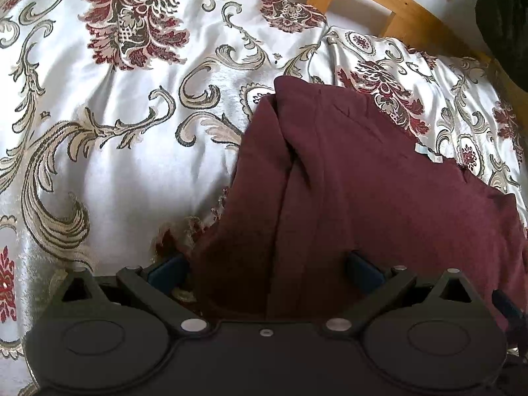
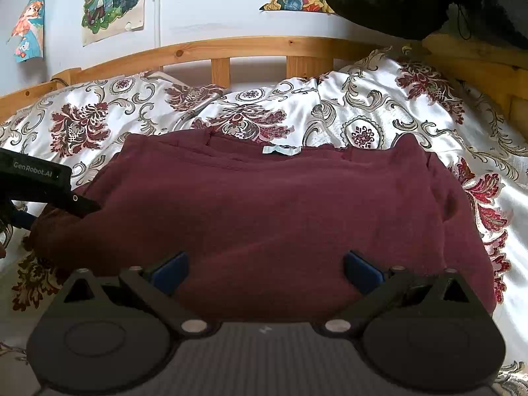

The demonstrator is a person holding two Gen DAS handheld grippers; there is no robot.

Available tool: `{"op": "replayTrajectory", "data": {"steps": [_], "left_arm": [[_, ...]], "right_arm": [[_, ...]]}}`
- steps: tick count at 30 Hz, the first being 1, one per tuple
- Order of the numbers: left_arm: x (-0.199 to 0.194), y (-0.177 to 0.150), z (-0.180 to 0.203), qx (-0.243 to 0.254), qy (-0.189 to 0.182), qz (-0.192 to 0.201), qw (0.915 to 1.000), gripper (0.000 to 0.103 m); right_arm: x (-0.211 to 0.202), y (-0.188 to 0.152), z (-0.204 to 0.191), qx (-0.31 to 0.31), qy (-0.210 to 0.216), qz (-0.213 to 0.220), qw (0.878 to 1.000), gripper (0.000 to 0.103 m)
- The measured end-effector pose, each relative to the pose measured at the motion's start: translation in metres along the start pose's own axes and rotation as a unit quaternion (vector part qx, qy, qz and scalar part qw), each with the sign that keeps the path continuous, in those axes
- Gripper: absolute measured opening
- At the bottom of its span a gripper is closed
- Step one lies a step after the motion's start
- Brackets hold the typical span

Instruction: Fold small clothes

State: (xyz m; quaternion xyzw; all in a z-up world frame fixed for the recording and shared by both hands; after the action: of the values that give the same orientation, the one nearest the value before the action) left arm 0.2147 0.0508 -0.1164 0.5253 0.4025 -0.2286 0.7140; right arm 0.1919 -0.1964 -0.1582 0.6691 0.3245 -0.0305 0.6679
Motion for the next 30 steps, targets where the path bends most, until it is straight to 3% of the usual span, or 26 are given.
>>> {"op": "replayTrajectory", "data": {"steps": [5, 8, 13, 17, 18, 23, 26, 30], "left_arm": [[-0.002, 0.005, -0.002, -0.012, -0.022, -0.026, 0.9994, 0.102], [-0.007, 0.004, -0.001, -0.018, -0.039, -0.023, 0.9988, 0.096], [-0.014, 0.004, -0.002, -0.015, -0.027, -0.005, 0.9995, 0.077], [-0.020, 0.003, -0.007, -0.033, -0.013, 0.011, 0.9993, 0.055], [-0.021, 0.002, -0.006, -0.027, -0.006, 0.015, 0.9995, 0.050], [-0.032, 0.005, 0.012, 0.029, 0.034, 0.037, 0.9983, 0.041], [-0.040, 0.004, 0.019, 0.049, 0.043, 0.059, 0.9962, 0.019], [-0.054, 0.005, 0.028, 0.076, 0.051, 0.082, 0.9923, 0.017]], "right_arm": [[0.000, 0.000, 0.000, 0.000, 0.000, 0.000, 1.000, 0.103], [0.000, 0.000, 0.000, 0.000, 0.000, 0.000, 1.000, 0.103], [0.000, 0.000, 0.000, 0.000, 0.000, -0.001, 1.000, 0.103], [0.000, 0.000, 0.000, 0.000, 0.000, -0.001, 1.000, 0.103], [0.000, 0.000, -0.001, 0.000, 0.000, -0.001, 1.000, 0.103], [0.000, 0.000, -0.001, 0.000, 0.000, -0.002, 1.000, 0.103], [0.000, 0.000, -0.001, 0.001, 0.000, -0.002, 1.000, 0.103], [0.000, 0.001, -0.001, -0.001, 0.001, -0.009, 1.000, 0.103]]}}
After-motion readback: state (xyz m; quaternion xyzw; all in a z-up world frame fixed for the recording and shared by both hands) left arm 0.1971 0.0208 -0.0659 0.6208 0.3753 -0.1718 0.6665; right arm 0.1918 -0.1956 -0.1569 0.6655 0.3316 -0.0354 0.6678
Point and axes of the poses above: each gripper's, at about its wrist camera, not at the fingertips, and x roughly the way its jaws point, z to its right, y to its top, the point moved 5 cm from there along x, roughly the way its jaws point, and after that the axes turned 9 degrees about y, right-handed, at the moved point
